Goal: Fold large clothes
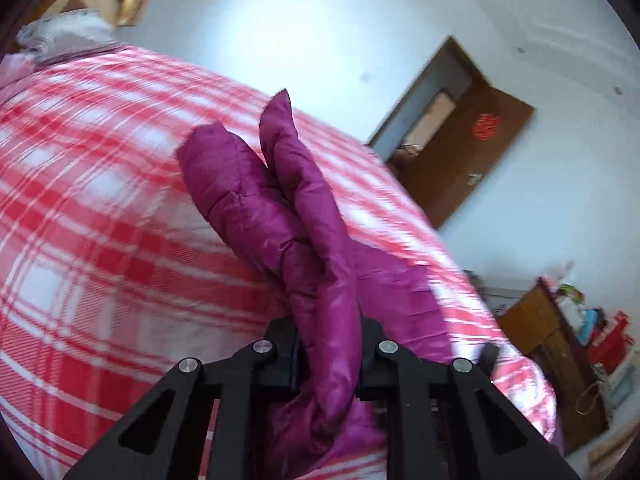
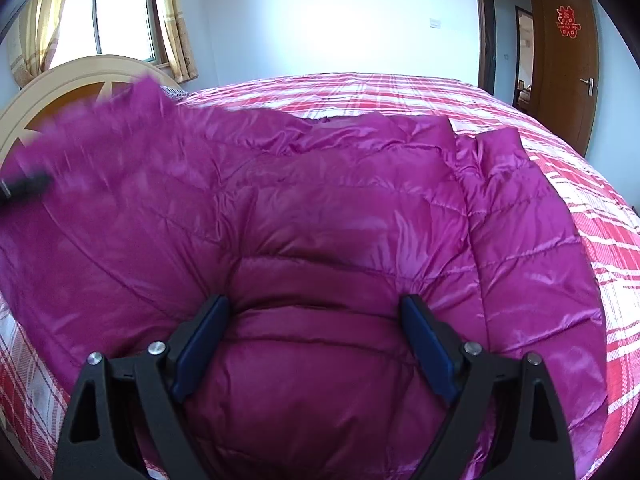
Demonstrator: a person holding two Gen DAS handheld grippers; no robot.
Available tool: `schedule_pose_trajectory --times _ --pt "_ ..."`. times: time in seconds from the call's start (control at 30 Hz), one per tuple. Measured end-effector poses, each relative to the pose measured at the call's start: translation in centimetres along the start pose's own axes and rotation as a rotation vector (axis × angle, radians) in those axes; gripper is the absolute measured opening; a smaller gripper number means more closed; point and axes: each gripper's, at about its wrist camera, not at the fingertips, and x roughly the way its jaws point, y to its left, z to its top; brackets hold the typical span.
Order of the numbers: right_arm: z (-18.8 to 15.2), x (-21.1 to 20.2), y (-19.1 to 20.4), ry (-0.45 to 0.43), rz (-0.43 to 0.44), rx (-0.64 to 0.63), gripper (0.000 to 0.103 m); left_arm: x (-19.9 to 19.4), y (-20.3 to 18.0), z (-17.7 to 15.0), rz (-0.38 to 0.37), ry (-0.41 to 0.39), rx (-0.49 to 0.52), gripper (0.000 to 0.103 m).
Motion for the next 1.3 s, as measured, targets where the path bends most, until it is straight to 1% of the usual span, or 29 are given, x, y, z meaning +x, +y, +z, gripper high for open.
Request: schedule_pose_trajectory --times 0.07,0.13,0.23,0.3,0.33,0.43,0.47,0.5,0.57,0.6,0.67,0.73,0.8,0.87,0.9,0.93,0.97,1.0,1.03,1.07,1.1,1.13,1.17,1.23,1.27,1.3 --pt "0.0 -0.1 -0.4 0.001 0.02 0.014 0.091 0.5 -3.4 0.2 -0.032 0.002 0.046 0.018" --pt "0.1 -0.1 -0.7 -0.002 0.034 0.023 0.091 1.0 -6.0 -0.1 -0.064 0.01 0.086 0.018" --pt "0.1 -0.7 -1.7 -0.012 0.076 0.056 0.09 2.9 -9.9 -0.5 -0.069 0.02 0.17 0.018" --pt "0.2 -1.7 -2.9 -0.005 0.097 0.09 0.09 4.5 -11.6 -1.1 -0.088 0.041 0.199 0.018" --pt "0.0 -2.8 -3.8 -0.008 0.097 0.102 0.09 5.4 -12.5 -1.5 -0.091 0.05 0.216 0.018" --pt "-0.4 -5.7 -6.8 -0.04 0.086 0.132 0.09 8.1 -14.1 -3.2 -0.079 0.062 0.28 0.018" --pt "-0.6 -7.2 -9.1 -0.068 0.096 0.172 0.09 9.1 -14.5 -4.0 -0.068 0.062 0.304 0.019" --pt "-0.6 -7.9 -10.4 -0.081 0.096 0.198 0.09 9.9 -14.6 -4.6 -0.058 0.066 0.318 0.019" --pt "-0.5 -9.7 -15.0 -0.12 0.085 0.311 0.092 12.0 -15.4 -6.4 -0.024 0.079 0.374 0.019" --pt "-0.3 -10.2 -16.7 -0.134 0.107 0.361 0.092 12.5 -15.7 -7.1 0.0 0.077 0.408 0.019" --pt "0.7 -11.3 -20.1 -0.168 0.189 0.436 0.091 14.0 -16.8 -9.1 0.05 0.071 0.498 0.019" --pt "2.2 -11.4 -20.9 -0.174 0.231 0.415 0.091 14.9 -17.5 -10.4 0.095 0.063 0.57 0.019" --pt "4.6 -10.4 -21.0 -0.139 0.339 0.367 0.091 15.3 -18.1 -11.5 0.126 0.054 0.631 0.02" --pt "6.1 -9.4 -20.6 -0.113 0.386 0.339 0.09 15.3 -19.0 -12.3 0.166 0.034 0.692 0.025" --pt "7.2 -8.4 -19.9 -0.076 0.425 0.308 0.087 15.2 -19.2 -12.5 0.18 0.032 0.712 0.026" --pt "8.0 -7.5 -19.5 -0.046 0.447 0.288 0.08 14.8 -19.8 -12.7 0.183 0.029 0.728 0.03" --pt "8.7 -6.5 -18.9 -0.013 0.428 0.265 0.068 14.3 -19.9 -12.7 0.177 0.024 0.737 0.032" --pt "8.9 -5.9 -18.5 0.012 0.386 0.249 0.062 13.3 -20.0 -12.6 0.163 0.015 0.743 0.033" --pt "9.2 -5.3 -18.2 0.038 0.323 0.233 0.053 12.2 -20.0 -12.5 0.141 0.001 0.744 0.038" --pt "9.4 -4.7 -18.5 0.051 0.265 0.233 0.048 11.3 -20.0 -12.4 0.124 -0.008 0.742 0.049" --pt "9.4 -4.5 -18.8 0.053 0.241 0.239 0.048 9.6 -19.8 -12.2 0.107 -0.019 0.734 0.056" --pt "9.3 -4.4 -19.4 0.056 0.202 0.246 0.048 8.4 -19.6 -12.0 0.093 -0.038 0.726 0.07" --pt "8.9 -4.5 -19.7 0.058 0.188 0.249 0.048 6.6 -19.1 -11.5 0.068 -0.082 0.715 0.081" --pt "8.0 -4.7 -20.5 0.068 0.166 0.25 0.048 4.9 -18.0 -10.8 0.058 -0.146 0.695 0.09" --pt "7.6 -4.8 -20.5 0.074 0.147 0.245 0.048 4.4 -17.1 -10.1 0.081 -0.175 0.681 0.09" --pt "7.3 -4.9 -20.5 0.079 0.13 0.241 0.048 4.4 -16.1 -9.3 0.119 -0.194 0.665 0.09"
